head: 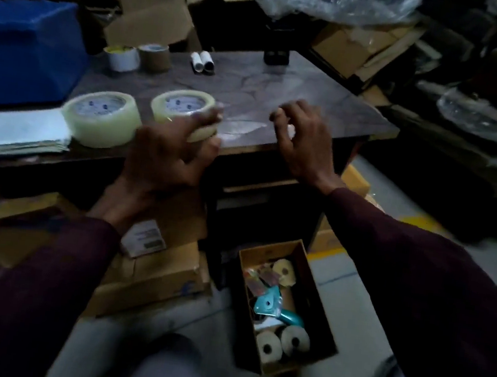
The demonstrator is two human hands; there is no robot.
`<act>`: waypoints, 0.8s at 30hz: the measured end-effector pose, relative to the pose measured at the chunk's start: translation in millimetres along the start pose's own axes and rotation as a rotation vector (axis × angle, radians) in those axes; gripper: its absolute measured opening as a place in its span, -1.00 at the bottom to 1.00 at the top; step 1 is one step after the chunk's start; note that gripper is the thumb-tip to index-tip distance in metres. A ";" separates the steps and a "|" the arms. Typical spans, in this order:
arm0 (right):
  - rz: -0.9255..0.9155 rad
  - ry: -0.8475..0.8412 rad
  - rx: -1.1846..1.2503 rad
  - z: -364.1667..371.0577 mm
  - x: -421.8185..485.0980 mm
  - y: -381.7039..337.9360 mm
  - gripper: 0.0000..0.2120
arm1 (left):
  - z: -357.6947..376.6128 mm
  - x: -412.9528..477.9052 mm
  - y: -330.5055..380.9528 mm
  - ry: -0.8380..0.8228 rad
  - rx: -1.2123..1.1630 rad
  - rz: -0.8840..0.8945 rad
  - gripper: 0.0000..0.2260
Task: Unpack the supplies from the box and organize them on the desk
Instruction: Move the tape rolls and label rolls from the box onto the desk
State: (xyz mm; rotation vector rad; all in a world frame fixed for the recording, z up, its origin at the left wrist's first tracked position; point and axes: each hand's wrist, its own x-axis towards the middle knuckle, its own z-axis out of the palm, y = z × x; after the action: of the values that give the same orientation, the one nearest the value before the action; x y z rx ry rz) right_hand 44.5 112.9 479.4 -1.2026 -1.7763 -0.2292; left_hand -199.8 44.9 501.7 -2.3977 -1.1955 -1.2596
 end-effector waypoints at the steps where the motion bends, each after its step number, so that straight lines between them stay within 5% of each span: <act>1: 0.030 0.032 -0.032 -6.5 -14.3 11.7 -0.72 | 18.0 -10.7 14.5 -0.014 -0.019 0.045 -0.59; 7: 0.213 0.034 -0.092 -24.0 -119.5 73.4 -0.78 | 133.2 -90.5 62.5 -0.288 -0.185 -0.102 -0.62; 11: 0.359 -0.129 -0.043 -21.3 -196.6 111.3 -0.81 | 196.6 -142.1 73.4 -0.530 -0.214 -0.236 -0.65; 16: 0.571 -0.474 -0.054 3.0 -292.4 149.2 -0.82 | 271.2 -213.2 84.7 -0.794 -0.257 -0.464 -0.42; 20: 0.819 -0.678 -0.053 44.8 -358.3 159.8 -0.58 | 317.3 -260.1 98.2 -0.831 -0.373 -0.777 -0.33; 23: 1.049 -0.792 -0.040 67.7 -402.0 160.4 -0.45 | 339.5 -283.4 96.3 -0.917 -0.344 -0.798 -0.10; 24: 1.087 -0.814 -0.047 74.3 -414.9 162.3 -0.42 | 350.5 -290.1 91.6 -0.963 -0.323 -0.784 -0.17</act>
State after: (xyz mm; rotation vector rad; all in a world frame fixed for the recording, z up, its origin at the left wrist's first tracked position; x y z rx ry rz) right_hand 159.8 -20.5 63.6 -2.3014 -1.4329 0.9694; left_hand -11.4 -11.0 81.2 -2.9953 -2.5285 -0.3014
